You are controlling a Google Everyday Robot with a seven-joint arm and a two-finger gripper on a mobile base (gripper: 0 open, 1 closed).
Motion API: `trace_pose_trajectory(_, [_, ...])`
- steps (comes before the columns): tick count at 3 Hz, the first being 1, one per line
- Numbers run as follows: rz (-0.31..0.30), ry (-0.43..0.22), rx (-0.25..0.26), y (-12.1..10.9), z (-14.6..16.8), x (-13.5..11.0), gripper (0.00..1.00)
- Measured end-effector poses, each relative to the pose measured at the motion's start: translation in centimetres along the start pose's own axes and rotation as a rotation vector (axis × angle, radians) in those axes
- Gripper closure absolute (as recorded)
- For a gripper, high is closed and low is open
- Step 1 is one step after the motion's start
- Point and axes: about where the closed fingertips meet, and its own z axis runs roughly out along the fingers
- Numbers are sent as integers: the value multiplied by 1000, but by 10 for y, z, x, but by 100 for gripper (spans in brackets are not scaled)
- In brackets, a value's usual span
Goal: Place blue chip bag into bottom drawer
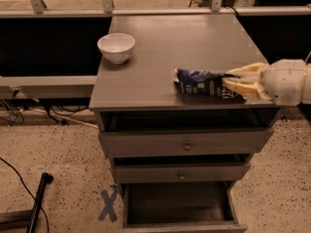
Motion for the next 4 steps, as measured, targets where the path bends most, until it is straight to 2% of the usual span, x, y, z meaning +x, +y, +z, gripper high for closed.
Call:
trace_pose_trajectory(1, [-98, -10, -85, 19, -34, -2, 100])
trace_pose_trajectory(2, [-117, 93, -237, 62, -50, 31, 100])
trace_pose_trajectory(3, [-43, 198, -356, 101, -51, 99, 100])
trace_pose_trajectory(4, [62, 297, -424, 134, -53, 166, 100])
